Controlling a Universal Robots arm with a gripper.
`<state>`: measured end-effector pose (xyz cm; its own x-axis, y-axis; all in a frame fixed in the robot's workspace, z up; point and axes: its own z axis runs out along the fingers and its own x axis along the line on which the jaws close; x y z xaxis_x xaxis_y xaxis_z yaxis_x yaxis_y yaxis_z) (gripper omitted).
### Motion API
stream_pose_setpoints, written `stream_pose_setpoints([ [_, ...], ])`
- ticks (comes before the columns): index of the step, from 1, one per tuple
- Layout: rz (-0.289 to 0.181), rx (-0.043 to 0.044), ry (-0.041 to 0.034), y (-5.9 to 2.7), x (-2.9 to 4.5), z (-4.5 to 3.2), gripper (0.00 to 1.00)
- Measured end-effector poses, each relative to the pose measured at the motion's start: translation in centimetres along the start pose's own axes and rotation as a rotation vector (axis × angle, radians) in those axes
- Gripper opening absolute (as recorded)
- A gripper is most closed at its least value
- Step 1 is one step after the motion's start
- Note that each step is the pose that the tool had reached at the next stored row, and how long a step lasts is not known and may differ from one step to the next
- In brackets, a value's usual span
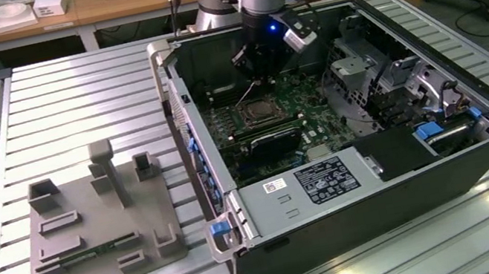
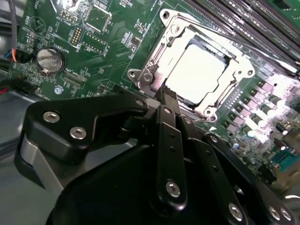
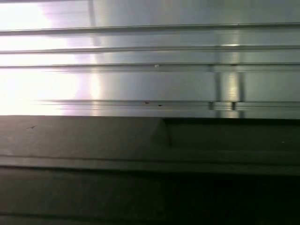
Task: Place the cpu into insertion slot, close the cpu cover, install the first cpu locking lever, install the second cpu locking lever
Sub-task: 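Install the first cpu locking lever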
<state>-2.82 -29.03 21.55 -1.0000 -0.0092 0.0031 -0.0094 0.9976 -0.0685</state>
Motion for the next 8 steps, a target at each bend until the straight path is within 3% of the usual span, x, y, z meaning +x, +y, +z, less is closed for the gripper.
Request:
stream_pose_setpoints([
  [3,0.0,0.0004,-0.0003,-0.17,0.0,-0.12,0.1],
  [8,0.0,0.0002,-0.0001,-1.23,0.07,-0.08,0.1],
])
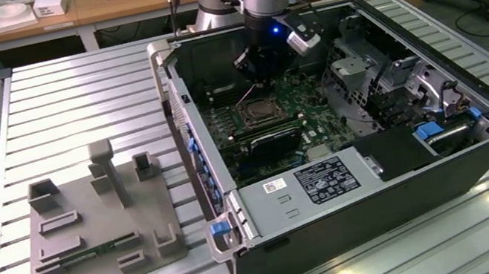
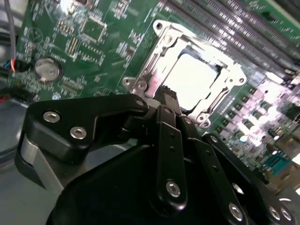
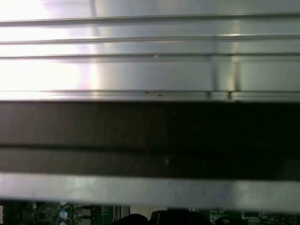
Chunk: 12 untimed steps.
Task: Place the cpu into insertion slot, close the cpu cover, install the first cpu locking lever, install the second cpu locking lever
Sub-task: 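Install the first cpu locking lever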
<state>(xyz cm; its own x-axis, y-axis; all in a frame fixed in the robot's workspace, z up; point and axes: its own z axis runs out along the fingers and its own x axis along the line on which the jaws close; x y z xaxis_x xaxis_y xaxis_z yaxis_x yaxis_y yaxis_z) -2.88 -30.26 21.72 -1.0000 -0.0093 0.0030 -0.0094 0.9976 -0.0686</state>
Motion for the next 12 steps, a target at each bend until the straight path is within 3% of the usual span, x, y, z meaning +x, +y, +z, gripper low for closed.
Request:
stream_pose_setpoints([
  [4,0.0,-0.0036,-0.0003,-0.26,0.71,-0.12,0.1],
  [12,-0.002,-0.0086,-0.0008,-0.24,3.28,-0.17,0.1],
])
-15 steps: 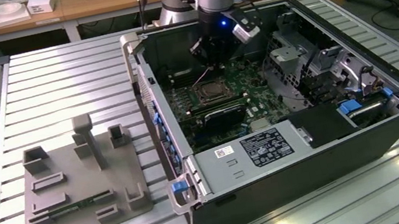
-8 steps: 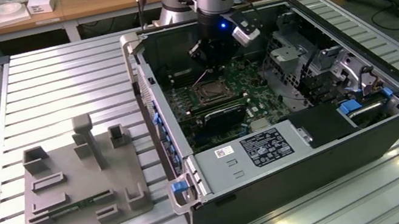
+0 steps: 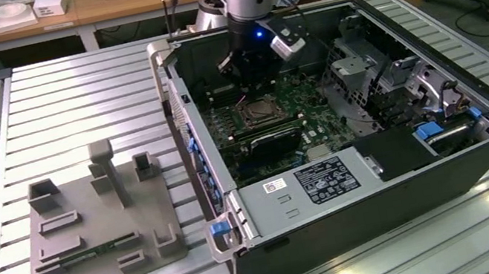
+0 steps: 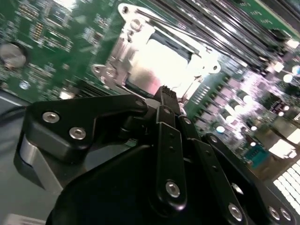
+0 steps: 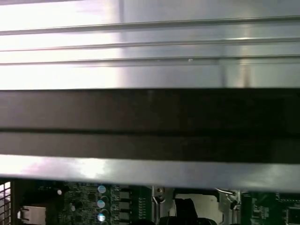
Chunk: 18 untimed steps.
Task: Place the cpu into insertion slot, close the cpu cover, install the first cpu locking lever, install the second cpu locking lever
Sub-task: 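Install the first cpu locking lever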
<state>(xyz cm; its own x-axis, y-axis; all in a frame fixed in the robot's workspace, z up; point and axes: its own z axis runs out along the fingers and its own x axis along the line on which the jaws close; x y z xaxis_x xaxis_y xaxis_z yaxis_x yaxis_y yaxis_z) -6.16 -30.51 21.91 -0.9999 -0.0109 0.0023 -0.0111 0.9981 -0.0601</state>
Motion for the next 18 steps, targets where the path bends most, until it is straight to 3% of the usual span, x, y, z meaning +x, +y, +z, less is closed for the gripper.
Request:
stream_pose_setpoints([
  [3,-0.001,-0.0026,-0.0002,0.01,0.8,-0.01,0.1],
  [5,-0.002,-0.0064,-0.0001,0.02,0.92,-0.06,0.1],
  [7,-0.002,-0.0212,-0.0005,0.03,0.93,-0.06,0.1],
  [10,-0.002,-0.0591,-0.0009,0.03,0.93,-0.07,0.1],
  [11,-0.002,-0.0677,-0.0008,0.02,0.93,-0.13,0.1],
  [18,-0.002,-0.0973,-0.0014,-0.01,0.93,-0.98,0.1],
])
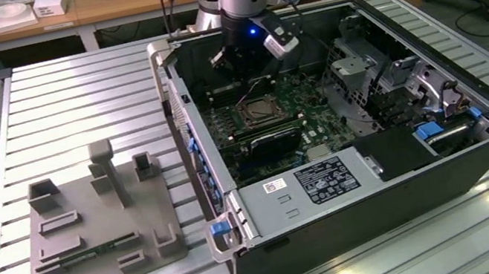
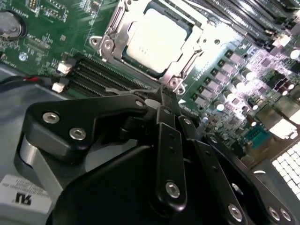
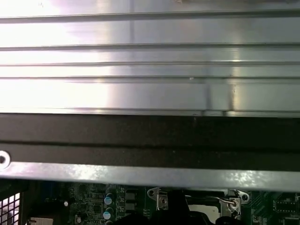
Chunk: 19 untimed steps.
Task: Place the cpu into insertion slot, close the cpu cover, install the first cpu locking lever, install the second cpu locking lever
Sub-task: 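Install the first cpu locking lever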
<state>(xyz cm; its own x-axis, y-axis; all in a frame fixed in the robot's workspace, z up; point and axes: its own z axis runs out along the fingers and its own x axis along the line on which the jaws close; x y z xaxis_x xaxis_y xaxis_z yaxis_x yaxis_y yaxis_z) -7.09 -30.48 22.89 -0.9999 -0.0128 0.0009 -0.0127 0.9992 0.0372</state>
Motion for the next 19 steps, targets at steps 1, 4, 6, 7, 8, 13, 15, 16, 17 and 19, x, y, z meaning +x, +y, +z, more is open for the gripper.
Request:
stream_pose_setpoints([
  [1,0.0,-0.0109,-0.0004,0.0,0.0,-0.04,0.1],
  [4,0.0,-0.0633,-0.0013,0.0,0.0,-0.05,0.1],
  [6,0.0,-0.0977,-0.0019,0.0,-0.05,-0.05,0.1],
  [7,0.0,-0.1067,-0.002,0.0,-0.14,-0.02,0.1],
  [8,0.0,-0.109,-0.0022,0.0,-0.28,0.04,0.1],
  [13,0.0,-0.1113,-0.002,-0.02,-0.99,0.28,0.1],
  [15,0.0,-0.1116,-0.0021,-0.04,-1.29,0.43,0.1],
  [16,0.0,-0.1116,-0.002,-0.04,-1.39,0.53,0.1],
  [17,0.0,-0.1117,-0.002,-0.04,-1.45,0.67,0.1],
  [19,0.0,-0.1119,-0.0021,-0.05,-1.49,0.99,0.1],
])
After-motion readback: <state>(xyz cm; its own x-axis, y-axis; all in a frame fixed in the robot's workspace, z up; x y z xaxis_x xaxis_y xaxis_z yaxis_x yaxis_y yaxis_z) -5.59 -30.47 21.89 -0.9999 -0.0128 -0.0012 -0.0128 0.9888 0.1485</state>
